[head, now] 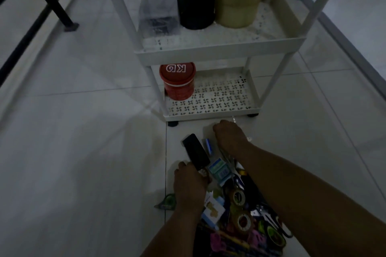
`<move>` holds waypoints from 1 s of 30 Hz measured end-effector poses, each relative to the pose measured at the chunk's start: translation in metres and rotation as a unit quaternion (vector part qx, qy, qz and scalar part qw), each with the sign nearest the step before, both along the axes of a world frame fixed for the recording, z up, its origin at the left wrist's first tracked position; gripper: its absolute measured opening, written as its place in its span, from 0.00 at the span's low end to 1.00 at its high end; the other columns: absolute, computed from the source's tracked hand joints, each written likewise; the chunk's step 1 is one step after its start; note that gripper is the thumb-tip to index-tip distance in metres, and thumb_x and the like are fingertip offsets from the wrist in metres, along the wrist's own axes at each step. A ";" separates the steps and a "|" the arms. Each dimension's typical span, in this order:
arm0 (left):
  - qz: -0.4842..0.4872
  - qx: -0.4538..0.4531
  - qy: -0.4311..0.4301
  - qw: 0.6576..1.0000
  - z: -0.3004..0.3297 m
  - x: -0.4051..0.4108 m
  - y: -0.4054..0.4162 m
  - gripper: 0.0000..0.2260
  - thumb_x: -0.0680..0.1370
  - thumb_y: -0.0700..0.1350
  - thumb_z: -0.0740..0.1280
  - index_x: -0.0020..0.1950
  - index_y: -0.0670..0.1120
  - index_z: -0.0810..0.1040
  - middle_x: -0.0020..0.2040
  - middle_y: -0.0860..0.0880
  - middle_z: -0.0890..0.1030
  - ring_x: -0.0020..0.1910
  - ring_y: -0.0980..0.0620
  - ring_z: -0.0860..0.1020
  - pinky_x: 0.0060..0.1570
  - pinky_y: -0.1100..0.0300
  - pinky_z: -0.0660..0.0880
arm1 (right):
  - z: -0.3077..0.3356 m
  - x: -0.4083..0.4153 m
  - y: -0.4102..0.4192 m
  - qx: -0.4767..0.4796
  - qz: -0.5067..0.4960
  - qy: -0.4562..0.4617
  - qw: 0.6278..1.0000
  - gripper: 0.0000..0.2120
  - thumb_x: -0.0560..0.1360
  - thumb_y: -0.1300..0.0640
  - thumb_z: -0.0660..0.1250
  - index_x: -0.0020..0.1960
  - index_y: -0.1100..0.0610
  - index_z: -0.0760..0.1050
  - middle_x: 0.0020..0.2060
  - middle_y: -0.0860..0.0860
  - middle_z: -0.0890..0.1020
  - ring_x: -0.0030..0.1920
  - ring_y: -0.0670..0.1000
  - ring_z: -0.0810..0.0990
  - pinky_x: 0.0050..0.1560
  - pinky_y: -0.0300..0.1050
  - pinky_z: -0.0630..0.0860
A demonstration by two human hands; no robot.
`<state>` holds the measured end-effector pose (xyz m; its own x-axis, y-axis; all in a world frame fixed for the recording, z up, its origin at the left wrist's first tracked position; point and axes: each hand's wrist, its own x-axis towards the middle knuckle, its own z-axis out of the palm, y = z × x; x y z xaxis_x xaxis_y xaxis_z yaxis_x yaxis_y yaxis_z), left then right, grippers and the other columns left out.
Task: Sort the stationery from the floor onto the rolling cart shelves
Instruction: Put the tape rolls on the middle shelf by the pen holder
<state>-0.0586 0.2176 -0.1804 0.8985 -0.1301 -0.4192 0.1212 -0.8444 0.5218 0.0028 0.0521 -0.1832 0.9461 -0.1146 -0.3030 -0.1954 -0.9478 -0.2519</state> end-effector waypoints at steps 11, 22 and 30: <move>-0.135 0.082 0.036 0.987 0.024 0.019 0.010 0.04 0.77 0.45 0.65 0.46 0.47 0.71 0.50 0.46 0.76 0.48 0.53 0.75 0.44 0.63 0.68 | 0.054 0.010 -0.016 0.006 0.012 -0.002 1.000 0.16 0.75 0.65 0.63 0.62 0.60 0.75 0.61 0.56 0.76 0.62 0.54 0.72 0.58 0.41 0.68; -0.230 0.188 0.109 0.949 0.096 0.045 0.001 0.15 0.74 0.43 0.69 0.58 0.38 0.72 0.61 0.41 0.77 0.58 0.46 0.77 0.53 0.58 0.75 | 0.123 -0.012 -0.014 -0.009 0.025 0.001 1.000 0.15 0.76 0.62 0.62 0.62 0.59 0.74 0.63 0.54 0.75 0.62 0.53 0.72 0.58 0.42 0.66; -0.275 0.069 -0.017 0.959 0.220 0.101 -0.051 0.05 0.70 0.39 0.71 0.38 0.40 0.75 0.38 0.44 0.77 0.42 0.46 0.79 0.35 0.60 0.73 | 0.215 -0.011 -0.016 -0.015 -0.003 -0.011 1.000 0.16 0.70 0.61 0.70 0.57 0.63 0.79 0.56 0.58 0.79 0.57 0.57 0.77 0.54 0.45 0.75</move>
<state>0.0428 0.1664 0.0399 0.7240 -0.5332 -0.4376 -0.3773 -0.8372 0.3959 -0.0084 0.0361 0.0321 0.9517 -0.1296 -0.2784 -0.1967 -0.9535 -0.2283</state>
